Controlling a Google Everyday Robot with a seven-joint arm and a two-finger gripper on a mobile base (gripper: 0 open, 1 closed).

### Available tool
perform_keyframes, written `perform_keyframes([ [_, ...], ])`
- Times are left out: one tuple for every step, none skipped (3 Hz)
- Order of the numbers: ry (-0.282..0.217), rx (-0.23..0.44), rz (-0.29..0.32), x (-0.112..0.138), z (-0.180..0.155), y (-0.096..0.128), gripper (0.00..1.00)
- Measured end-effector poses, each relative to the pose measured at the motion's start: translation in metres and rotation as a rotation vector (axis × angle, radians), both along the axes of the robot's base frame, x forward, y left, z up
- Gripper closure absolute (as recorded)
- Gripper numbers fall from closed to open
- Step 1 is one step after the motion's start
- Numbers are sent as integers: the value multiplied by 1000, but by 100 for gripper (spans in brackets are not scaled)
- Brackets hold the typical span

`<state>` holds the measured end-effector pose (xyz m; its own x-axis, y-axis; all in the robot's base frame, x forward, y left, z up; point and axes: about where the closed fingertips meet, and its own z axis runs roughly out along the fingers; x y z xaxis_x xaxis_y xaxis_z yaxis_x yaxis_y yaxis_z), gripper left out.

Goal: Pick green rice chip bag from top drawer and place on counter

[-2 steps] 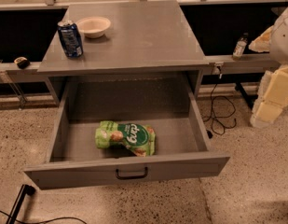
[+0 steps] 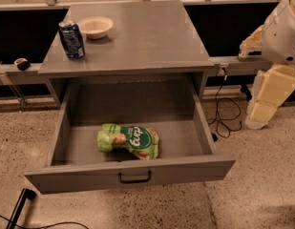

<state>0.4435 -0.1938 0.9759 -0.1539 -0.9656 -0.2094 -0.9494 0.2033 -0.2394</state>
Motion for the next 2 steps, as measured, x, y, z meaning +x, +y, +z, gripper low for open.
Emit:
perform_keyframes([
  [11,-22,218,20,-12,115,0],
  [34,-49,380,41,-64,228,0],
])
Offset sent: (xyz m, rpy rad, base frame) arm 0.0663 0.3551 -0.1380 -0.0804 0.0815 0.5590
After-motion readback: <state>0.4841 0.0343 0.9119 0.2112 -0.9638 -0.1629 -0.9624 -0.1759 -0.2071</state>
